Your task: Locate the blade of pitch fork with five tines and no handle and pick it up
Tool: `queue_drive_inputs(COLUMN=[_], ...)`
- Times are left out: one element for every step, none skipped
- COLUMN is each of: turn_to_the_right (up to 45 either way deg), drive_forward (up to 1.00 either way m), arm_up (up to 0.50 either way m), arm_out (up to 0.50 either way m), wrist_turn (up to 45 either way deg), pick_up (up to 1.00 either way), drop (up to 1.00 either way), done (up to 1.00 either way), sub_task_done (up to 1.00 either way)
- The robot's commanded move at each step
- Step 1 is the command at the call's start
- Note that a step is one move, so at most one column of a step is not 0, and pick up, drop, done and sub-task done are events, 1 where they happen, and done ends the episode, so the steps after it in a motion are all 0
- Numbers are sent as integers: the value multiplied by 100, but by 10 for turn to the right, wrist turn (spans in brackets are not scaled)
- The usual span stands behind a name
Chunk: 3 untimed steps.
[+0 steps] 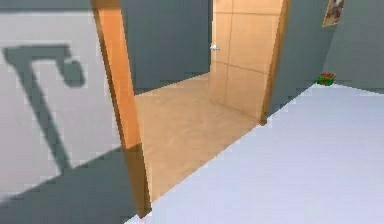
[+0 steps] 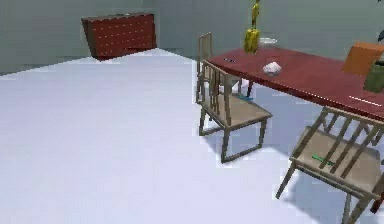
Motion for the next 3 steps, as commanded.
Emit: queue_drive_inputs(turn_to_the_right=[60,0,0], drive_forward=[0,80,40], arm_up=[0,0,0], arm_out=[0,0,0], wrist_turn=[0,0,0], pick_up=[0,0,0], drop=[0,0,0], done=[0,0,0], sub_task_done=[0,0,0])
